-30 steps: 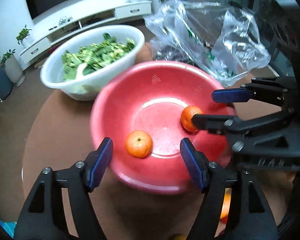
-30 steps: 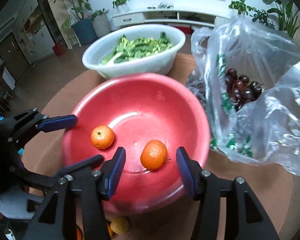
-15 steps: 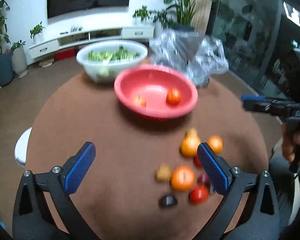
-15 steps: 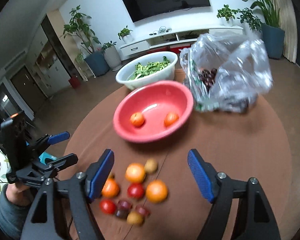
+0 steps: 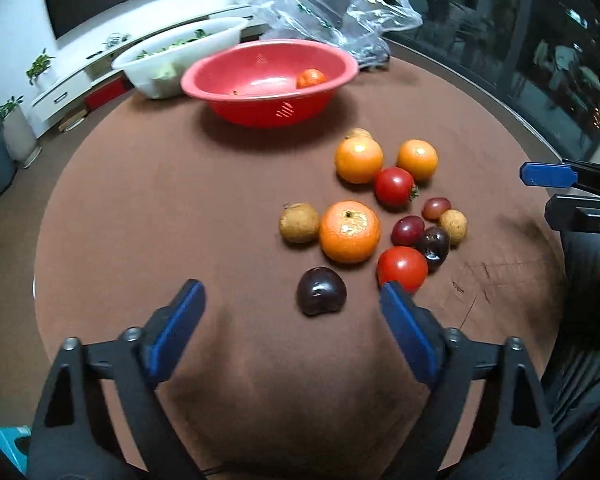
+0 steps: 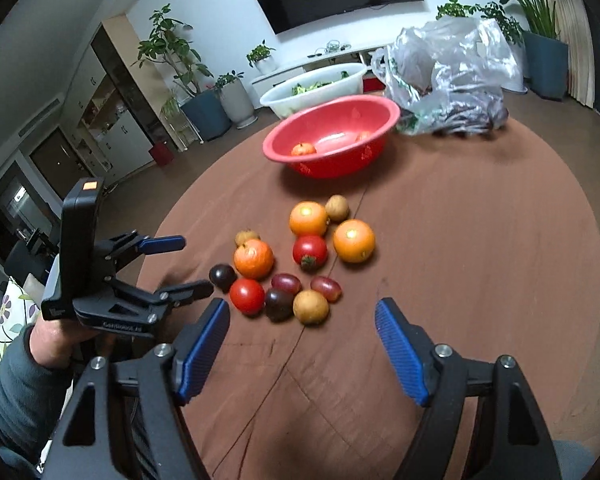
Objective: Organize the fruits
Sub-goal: 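Return both tools to the fruit and grasp a dark plum with the left tool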
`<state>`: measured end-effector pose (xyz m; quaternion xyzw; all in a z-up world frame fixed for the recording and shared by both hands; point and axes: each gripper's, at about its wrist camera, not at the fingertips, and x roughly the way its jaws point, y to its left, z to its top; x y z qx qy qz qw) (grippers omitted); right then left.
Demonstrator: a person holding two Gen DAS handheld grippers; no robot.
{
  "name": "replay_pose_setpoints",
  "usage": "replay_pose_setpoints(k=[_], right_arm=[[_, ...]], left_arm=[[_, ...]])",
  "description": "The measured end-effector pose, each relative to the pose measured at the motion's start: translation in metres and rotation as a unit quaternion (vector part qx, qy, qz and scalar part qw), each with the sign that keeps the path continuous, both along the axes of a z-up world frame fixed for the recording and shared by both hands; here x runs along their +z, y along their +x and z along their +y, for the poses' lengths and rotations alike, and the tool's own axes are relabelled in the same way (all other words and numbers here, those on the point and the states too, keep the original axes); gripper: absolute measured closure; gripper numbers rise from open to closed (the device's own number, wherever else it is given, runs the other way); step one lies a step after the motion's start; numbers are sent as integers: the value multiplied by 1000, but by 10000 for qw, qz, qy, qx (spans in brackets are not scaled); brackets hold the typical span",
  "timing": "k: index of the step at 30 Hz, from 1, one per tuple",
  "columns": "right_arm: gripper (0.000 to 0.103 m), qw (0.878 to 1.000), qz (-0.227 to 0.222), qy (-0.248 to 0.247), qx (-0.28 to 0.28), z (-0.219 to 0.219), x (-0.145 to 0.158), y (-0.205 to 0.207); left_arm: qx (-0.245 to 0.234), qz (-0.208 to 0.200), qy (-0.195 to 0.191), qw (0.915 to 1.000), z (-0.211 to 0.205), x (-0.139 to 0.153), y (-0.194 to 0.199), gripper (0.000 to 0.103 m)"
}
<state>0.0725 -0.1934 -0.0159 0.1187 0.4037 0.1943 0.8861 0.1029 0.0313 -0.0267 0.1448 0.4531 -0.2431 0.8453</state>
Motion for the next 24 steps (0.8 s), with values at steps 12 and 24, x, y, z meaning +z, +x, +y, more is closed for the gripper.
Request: replay_pose_setpoints(k=[12, 24], right_arm=[[27, 10000, 79, 21, 26, 1, -8, 0], [29, 9998, 118, -144, 55, 4, -14, 5]], left_arm=[[-442, 323, 113, 9984, -10, -13, 15, 48], [-532, 424, 114, 9976, -14, -18, 13, 76]])
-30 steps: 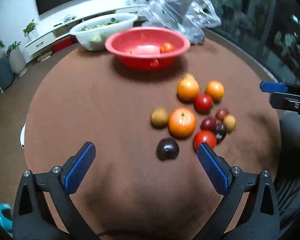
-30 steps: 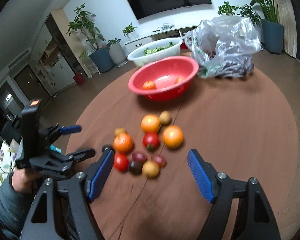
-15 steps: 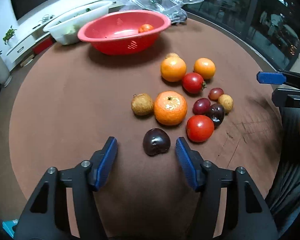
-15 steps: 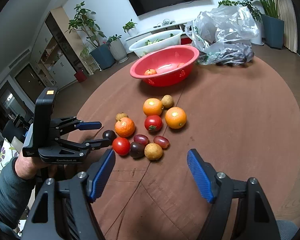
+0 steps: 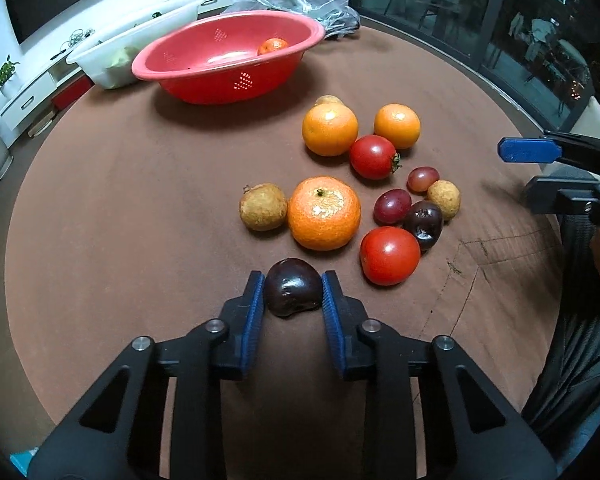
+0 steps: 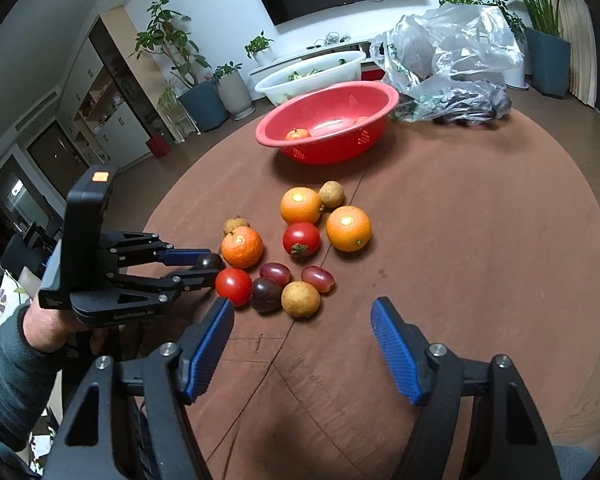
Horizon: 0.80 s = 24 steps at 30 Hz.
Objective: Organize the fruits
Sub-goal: 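Return both tools to the fruit and grasp a dark plum with the left tool, then grasp a small potato with the right tool while the left tool holds the plum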
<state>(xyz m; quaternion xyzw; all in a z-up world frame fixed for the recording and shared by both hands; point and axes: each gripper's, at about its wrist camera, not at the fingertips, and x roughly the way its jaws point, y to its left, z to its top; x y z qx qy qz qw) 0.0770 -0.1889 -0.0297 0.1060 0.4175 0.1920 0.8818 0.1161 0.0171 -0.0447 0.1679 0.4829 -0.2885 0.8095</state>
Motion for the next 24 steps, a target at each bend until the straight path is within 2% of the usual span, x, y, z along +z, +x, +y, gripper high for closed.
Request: replay_pose_setpoints(k=[4, 9, 15, 24], right_arm=[[32, 9998, 91, -176, 68, 5, -6, 3], [37, 9992, 177, -294, 185, 12, -14, 10], [47, 9979, 208, -522, 318, 23, -19, 22], [64, 9949, 336, -824, 476, 35, -26, 32]], left_arm=[[64, -20, -41, 10000, 1, 1, -2, 77], [215, -31, -289, 9993, 10, 9, -6, 77], [355, -54, -553, 9978, 21, 20, -18, 77], [438, -57, -678, 9967, 28, 23, -25, 77]])
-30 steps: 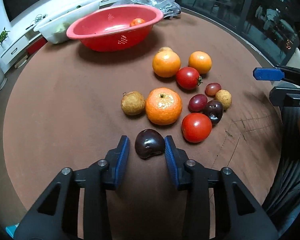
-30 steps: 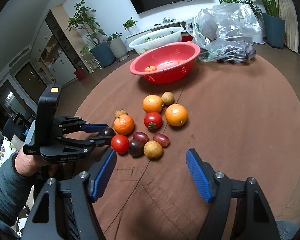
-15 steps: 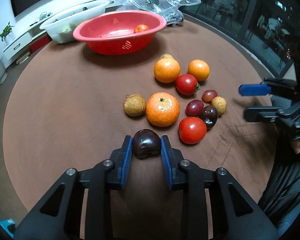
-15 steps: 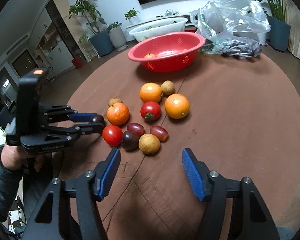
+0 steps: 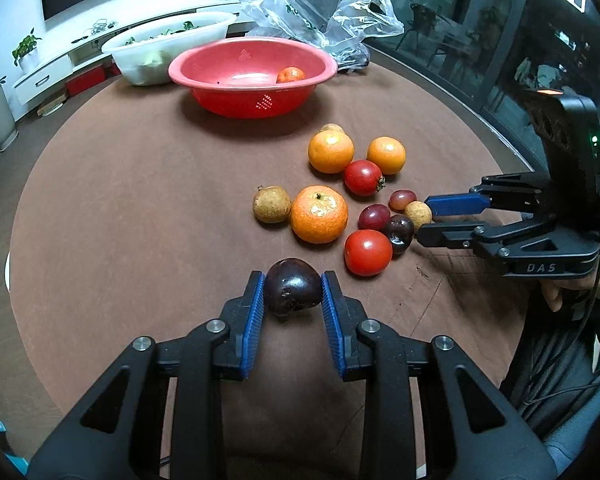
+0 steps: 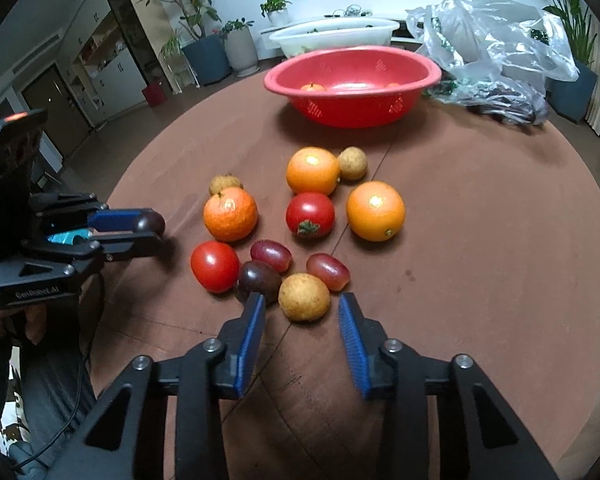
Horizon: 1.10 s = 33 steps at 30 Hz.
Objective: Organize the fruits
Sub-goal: 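Grasp a small potato with the right tool while the left tool holds the plum, then lower the plum and potato into the red basin and open both tools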
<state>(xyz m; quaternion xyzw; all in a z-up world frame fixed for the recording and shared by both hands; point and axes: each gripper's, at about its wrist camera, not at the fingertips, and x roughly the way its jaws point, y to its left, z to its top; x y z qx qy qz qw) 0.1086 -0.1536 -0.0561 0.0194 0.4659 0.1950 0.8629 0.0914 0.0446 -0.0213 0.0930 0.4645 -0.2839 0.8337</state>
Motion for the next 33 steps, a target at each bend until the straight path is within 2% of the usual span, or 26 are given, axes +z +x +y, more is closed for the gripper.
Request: replay_pose_setpoints(k=[7, 23, 29, 33], right_arm=[[72, 10000, 35, 72, -27, -1, -5, 4], [73, 9993, 28, 361, -136, -13, -1, -1], [73, 9973, -86, 630, -369, -39, 16, 1], [73, 9942, -242, 740, -737, -70, 38, 20]], left_arm=[[-8, 35, -33, 10000, -2, -3, 0, 77], [71, 66, -122, 9999, 0, -1, 3, 77], [128, -24, -276, 9995, 1, 13, 18, 77], [80, -292, -354, 9989, -10, 37, 41, 77]])
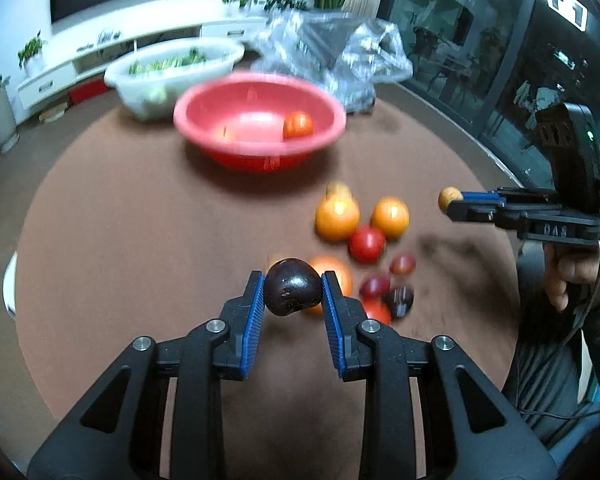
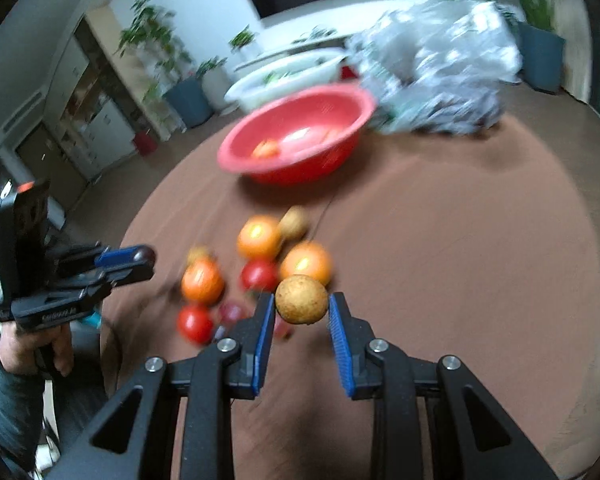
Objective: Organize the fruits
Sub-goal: 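Lower the plum and potato into the red basin and open both tools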
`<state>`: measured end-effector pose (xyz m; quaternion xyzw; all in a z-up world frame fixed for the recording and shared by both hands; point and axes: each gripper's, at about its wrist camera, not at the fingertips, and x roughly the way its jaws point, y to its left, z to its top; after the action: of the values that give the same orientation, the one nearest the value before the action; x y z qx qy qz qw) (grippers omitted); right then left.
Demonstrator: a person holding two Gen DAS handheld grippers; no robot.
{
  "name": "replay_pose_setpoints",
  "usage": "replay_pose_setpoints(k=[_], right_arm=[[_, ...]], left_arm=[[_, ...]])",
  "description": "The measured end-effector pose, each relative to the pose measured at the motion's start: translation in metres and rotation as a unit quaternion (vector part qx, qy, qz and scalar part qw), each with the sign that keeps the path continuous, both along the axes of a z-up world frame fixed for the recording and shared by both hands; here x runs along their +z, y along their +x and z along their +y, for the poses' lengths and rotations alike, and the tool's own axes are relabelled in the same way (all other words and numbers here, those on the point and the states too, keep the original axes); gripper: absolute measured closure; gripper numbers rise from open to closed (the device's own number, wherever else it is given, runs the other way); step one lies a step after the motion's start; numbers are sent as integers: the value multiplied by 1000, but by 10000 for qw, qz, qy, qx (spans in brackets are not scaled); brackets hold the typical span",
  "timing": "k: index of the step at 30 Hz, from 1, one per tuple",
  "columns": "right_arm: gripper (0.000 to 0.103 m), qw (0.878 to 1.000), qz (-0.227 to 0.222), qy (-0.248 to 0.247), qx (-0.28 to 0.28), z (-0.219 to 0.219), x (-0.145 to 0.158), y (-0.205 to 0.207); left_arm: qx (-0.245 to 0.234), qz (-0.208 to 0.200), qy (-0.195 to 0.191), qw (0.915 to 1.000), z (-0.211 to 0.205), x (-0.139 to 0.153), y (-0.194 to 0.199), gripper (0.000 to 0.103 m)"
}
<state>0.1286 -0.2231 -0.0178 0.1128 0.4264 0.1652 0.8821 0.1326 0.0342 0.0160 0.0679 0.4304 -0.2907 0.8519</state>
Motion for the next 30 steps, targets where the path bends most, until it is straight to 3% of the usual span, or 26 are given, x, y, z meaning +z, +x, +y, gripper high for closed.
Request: replay_pose_setpoints(k=[5, 10, 14, 17, 24, 30], right_arm=[[73, 9988, -480, -104, -86, -11, 45, 35], [72, 9977, -596, -242, 190, 9, 63, 83], [72, 9987, -336, -136, 358, 20, 54, 129], [72, 9985, -149, -350, 387, 33, 40, 160], [72, 9958, 189, -815, 364, 46, 13, 207], [72, 9914, 394, -1161, 451, 56, -5, 225]], left_arm=[[1, -309, -11, 9995, -22, 27, 46, 77], [-38, -417, 372, 9984, -58, 34, 105, 77], [-164, -320, 697, 9969, -86, 19, 132, 76], [-160, -196, 923, 9954, -99, 0, 150, 76], [-172, 25, 996, 9949, -107, -31, 167, 76], [-69, 46, 900, 9959, -105, -38, 173, 76]])
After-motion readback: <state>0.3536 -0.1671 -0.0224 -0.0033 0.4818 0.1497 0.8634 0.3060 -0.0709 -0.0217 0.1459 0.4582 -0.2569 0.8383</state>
